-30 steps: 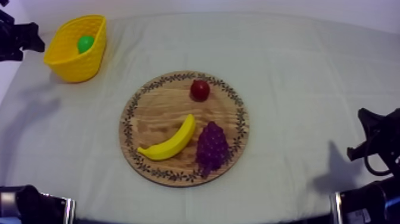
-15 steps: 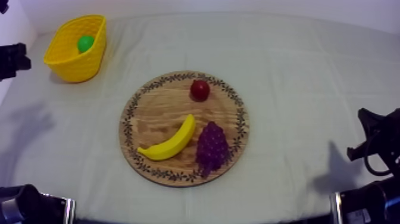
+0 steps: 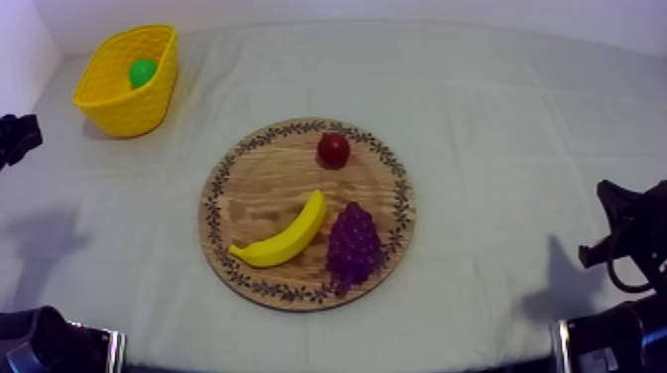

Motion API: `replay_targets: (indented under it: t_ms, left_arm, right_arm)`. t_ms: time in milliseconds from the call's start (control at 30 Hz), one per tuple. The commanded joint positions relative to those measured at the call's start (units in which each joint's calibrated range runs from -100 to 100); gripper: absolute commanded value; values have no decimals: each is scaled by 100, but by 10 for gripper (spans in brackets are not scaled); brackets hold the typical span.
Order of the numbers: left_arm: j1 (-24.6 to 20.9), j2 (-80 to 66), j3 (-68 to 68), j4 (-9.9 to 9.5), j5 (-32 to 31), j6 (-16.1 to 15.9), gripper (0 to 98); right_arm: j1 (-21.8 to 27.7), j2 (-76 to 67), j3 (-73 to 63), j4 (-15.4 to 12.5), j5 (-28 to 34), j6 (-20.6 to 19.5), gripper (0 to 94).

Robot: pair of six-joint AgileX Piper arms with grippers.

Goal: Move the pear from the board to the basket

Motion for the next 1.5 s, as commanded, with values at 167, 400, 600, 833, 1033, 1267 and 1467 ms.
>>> replay_targets:
  t_ms: [167,400,600,833,1033,1267,1467]
  left_arm:
    - [25,-985,770,165,-465,-118,176]
    - [71,-1815,1492,290,-995,-205,99]
    - [91,-2318,1994,312,-1388,-325,31]
    - [115,-2800,2602,333,-1857,-478,3]
    - [126,-3232,3341,340,-2505,-633,1]
    - [192,-3647,3948,220,-3194,-810,1]
    - [206,-3935,4123,-149,-3260,-456,1]
  right_arm:
    - [-2,-3,-2,0,2,-1,4]
    - [-2,-3,-2,0,2,-3,4]
    - [-2,-3,-2,0,2,-2,4]
    - [-2,-3,-2,0,2,2,4]
    - [-2,-3,-2,0,2,2,4]
    - [-2,-3,-2,0,2,2,4]
    - [-2,-3,-2,0,2,2,4]
